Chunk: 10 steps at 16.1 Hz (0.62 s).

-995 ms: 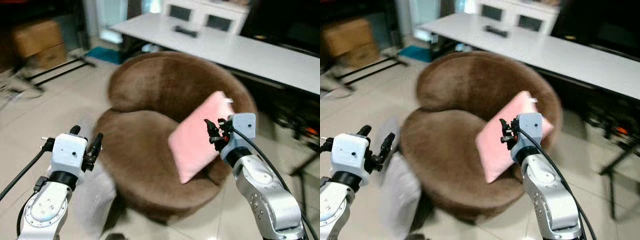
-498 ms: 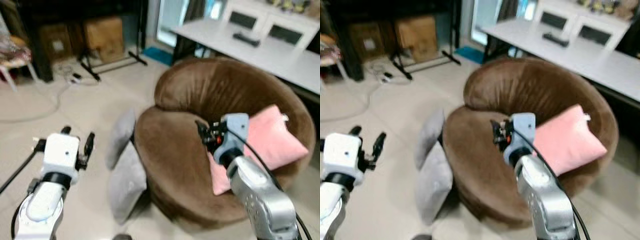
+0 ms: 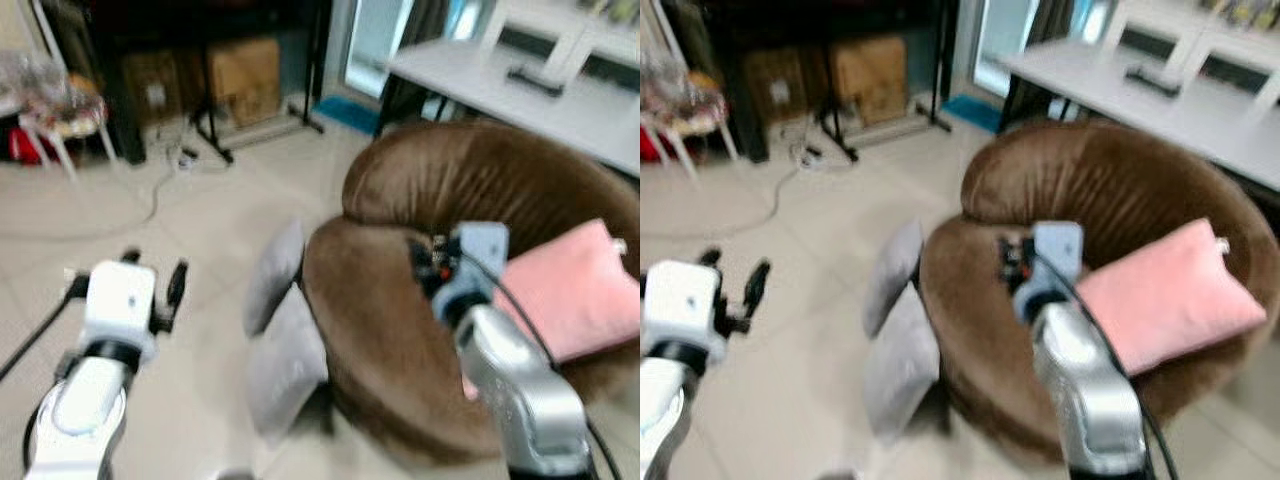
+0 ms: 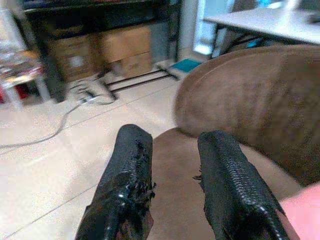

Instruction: Move the pillow to the sofa from floor

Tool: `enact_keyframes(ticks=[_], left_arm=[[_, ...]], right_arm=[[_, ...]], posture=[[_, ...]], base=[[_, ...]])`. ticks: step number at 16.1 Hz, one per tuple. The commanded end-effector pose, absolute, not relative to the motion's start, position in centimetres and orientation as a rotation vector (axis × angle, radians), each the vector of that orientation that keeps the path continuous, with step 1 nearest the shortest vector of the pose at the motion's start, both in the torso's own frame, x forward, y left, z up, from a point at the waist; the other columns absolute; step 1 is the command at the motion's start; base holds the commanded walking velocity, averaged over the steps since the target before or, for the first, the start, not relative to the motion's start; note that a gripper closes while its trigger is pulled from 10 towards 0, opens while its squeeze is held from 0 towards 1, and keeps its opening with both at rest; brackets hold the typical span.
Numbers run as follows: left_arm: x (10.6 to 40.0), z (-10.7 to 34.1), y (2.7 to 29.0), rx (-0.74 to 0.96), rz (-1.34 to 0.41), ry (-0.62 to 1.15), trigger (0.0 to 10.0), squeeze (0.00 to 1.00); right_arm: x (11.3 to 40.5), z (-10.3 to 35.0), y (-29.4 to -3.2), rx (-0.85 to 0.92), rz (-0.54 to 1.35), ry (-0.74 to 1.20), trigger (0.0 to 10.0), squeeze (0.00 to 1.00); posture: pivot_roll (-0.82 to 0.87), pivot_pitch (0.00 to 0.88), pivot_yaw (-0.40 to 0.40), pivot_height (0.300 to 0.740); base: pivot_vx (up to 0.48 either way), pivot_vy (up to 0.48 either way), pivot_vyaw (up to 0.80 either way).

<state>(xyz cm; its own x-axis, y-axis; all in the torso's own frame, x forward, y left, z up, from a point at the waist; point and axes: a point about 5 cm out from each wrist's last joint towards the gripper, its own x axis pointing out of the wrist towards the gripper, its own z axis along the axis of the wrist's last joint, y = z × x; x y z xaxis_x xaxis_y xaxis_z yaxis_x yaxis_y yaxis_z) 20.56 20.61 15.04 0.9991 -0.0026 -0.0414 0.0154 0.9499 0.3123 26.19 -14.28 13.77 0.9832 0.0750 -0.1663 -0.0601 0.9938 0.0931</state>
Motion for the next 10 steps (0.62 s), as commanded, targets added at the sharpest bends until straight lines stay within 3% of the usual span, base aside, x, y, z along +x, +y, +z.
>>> enact_keyframes(ticks=[1, 4, 10], left_arm=[[20.6, 15.0, 20.2, 0.324, -0.032, 0.040, 10.0, 0.00], [20.9, 14.9, 20.1, 0.327, -0.031, 0.031, 10.0, 0.00], [21.3, 14.8, 20.0, 0.305, -0.064, -0.038, 10.0, 0.00]], right_arm=[[26.0, 13.1, -15.7, 0.078, -0.006, 0.189, 10.0, 0.00], [25.8, 12.3, -16.1, 0.063, -0.013, 0.187, 10.0, 0.00], [25.7, 13.1, -15.0, 0.021, 0.023, 0.104, 10.0, 0.00]], posture=[[0.09, 0.000, -0.086, 0.740], [0.09, 0.000, -0.073, 0.740], [0.07, 0.000, -0.029, 0.740]], base=[[0.000, 0.428, 0.00], [0.000, 0.393, 0.00], [0.000, 0.000, 0.00]])
